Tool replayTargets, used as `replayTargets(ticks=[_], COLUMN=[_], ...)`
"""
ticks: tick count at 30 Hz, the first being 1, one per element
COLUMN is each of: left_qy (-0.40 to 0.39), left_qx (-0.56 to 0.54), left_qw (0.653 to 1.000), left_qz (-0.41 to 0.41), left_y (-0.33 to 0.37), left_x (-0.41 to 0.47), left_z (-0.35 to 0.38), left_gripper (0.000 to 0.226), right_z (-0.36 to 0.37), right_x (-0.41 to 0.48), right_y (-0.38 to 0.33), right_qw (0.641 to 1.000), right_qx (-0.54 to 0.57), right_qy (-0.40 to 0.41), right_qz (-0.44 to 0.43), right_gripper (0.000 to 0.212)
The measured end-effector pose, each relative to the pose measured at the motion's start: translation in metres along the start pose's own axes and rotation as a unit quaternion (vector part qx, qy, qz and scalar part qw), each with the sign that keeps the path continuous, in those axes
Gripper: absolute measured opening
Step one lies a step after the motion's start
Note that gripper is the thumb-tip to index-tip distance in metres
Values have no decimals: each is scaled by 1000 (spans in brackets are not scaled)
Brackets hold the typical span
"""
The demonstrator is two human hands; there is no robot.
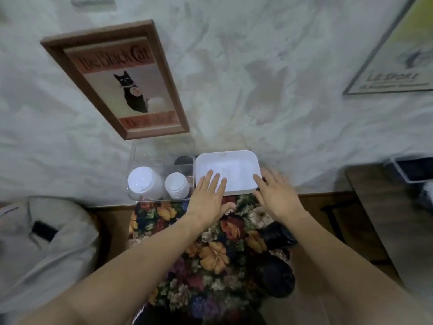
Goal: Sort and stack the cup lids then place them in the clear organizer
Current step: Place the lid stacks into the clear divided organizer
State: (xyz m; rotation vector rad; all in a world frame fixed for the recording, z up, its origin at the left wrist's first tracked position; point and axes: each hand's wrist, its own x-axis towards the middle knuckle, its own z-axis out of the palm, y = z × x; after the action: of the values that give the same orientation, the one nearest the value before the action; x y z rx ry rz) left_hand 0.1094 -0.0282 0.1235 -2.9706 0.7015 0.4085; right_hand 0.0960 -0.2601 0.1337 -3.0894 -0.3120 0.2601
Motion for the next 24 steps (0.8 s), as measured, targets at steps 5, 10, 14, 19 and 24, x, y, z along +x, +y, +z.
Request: replayTargets(ticks=[5,10,14,19,24], left_qy=[-15,-42,-54,-101,-235], left_qx=[15,20,13,-152,-465], left_qw=[998,995,993,976,852], left_qz=[51,84,102,122,-48], left_y=[66,114,131,142,145], left_x=[21,36,43,35,35], left_z=[6,16,31,35,45], left_gripper=[84,75,82,73,78], right_z=[23,48,68,89,109], right_x=[-52,-90,-104,-108,-106], right_y=[62,92,96,92,98], right_qw=[998,995,991,962,760], right_qx=[-2,8,73,231,568], right_qy=[-12,-7,-7,-55,-137], right_qz=[69,101,115,135,286], right_gripper=[55,58,74,71,97])
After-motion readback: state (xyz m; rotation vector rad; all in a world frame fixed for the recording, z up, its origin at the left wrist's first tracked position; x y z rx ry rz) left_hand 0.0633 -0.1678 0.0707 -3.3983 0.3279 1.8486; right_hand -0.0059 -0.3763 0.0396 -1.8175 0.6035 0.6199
